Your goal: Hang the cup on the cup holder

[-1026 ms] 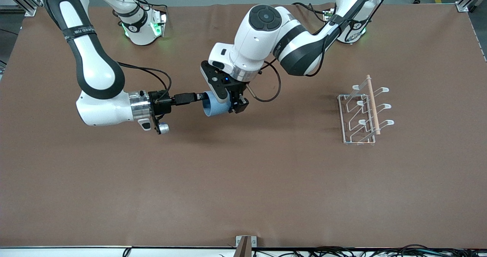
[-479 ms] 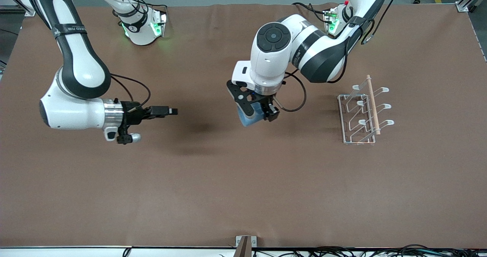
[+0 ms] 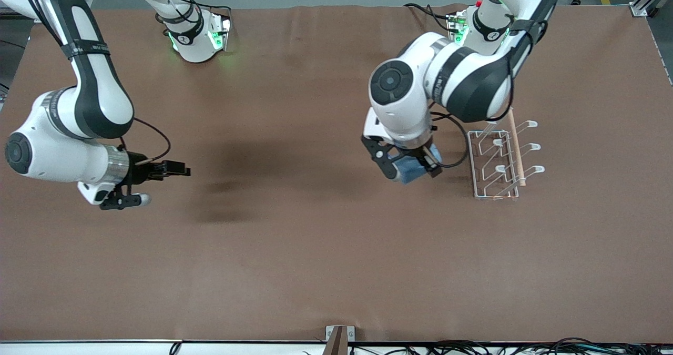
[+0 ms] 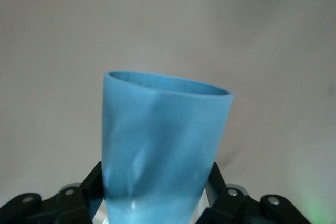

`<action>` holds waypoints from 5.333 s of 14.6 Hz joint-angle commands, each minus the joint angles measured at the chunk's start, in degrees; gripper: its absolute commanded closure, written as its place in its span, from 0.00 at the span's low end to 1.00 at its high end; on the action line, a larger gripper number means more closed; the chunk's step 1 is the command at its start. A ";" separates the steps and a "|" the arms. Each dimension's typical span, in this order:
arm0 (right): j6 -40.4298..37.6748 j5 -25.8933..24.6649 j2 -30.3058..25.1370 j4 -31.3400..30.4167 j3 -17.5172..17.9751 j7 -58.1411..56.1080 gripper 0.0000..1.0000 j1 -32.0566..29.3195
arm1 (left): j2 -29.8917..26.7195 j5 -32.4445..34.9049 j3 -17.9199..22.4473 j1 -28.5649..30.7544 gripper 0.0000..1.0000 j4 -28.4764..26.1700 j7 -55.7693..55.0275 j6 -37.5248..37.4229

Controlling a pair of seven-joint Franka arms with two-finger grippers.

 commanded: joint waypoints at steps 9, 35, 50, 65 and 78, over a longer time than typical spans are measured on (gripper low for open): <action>-2.46 -10.63 -13.83 -0.74 0.50 0.16 0.00 -4.57 | -3.01 27.06 -0.06 2.10 0.89 -4.48 24.38 -22.35; -12.13 -9.31 -14.89 14.37 0.94 2.97 0.00 -2.82 | 12.37 43.07 0.12 1.39 0.85 -16.89 8.83 -26.04; -15.74 -7.55 -16.12 12.09 -16.90 2.53 0.00 12.56 | 10.62 37.82 -0.67 1.92 0.00 -10.14 1.72 -25.95; -17.14 -7.55 -16.12 14.64 -16.64 2.53 0.00 11.86 | -8.53 -1.73 -1.64 10.87 0.00 1.48 -38.10 -20.42; -19.43 -7.73 -15.95 15.43 -16.55 2.97 0.00 11.95 | -16.81 -11.39 -1.02 20.53 0.00 6.66 -36.97 -16.64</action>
